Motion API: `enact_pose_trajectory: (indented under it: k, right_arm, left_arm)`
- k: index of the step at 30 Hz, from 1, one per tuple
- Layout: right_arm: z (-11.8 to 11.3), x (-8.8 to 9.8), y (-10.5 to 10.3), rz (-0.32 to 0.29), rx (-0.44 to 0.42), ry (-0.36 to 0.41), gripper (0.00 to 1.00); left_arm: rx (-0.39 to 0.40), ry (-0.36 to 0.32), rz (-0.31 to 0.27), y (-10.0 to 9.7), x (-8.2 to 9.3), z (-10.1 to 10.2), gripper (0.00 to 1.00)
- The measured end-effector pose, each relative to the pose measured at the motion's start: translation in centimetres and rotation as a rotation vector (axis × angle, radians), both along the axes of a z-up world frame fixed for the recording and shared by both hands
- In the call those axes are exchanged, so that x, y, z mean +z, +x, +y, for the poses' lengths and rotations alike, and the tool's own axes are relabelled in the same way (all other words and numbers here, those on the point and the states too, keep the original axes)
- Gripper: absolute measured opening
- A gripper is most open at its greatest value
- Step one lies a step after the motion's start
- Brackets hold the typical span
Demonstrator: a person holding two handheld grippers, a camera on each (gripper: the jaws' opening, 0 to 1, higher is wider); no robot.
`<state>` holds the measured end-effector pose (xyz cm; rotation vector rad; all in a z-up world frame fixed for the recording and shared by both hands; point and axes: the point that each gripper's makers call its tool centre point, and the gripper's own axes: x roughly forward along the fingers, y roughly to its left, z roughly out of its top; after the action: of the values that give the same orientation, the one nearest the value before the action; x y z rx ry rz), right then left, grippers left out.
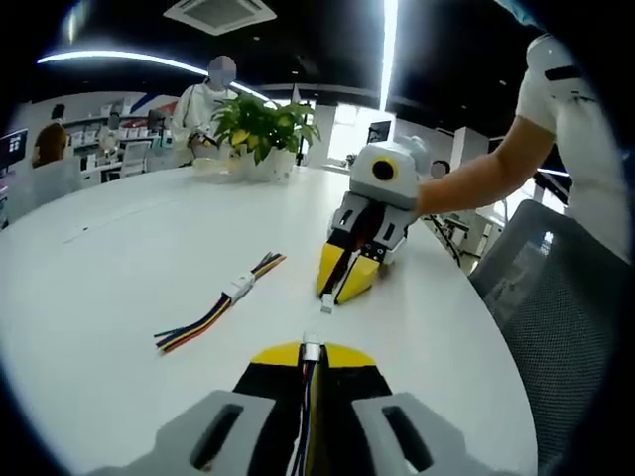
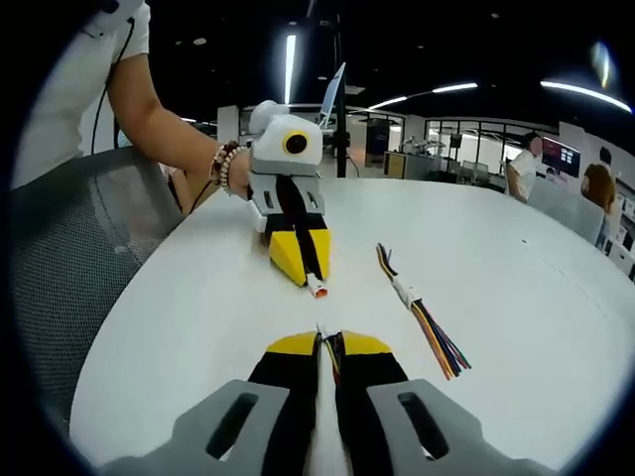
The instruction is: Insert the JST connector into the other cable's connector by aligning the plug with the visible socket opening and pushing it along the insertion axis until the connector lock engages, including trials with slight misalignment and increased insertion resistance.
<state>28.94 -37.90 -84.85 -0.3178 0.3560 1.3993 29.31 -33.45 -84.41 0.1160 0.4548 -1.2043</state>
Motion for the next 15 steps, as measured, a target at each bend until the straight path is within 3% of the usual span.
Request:
enact_pose_trajectory:
  k: [7,15]
  right_arm:
    - [-0.02,-0.02,0.02,0.009,-0.014,0.001,0.03]
    - [0.56,0.4,-0.93,-0.025,0.009,-0.03,0.02]
  left_arm:
    - [-0.02,0.014,-0.012,-0.08,-0.01,-0.08,0.0]
    - [-0.103,0.111,-0.051,-0.68,0.06,-0.25,0.0]
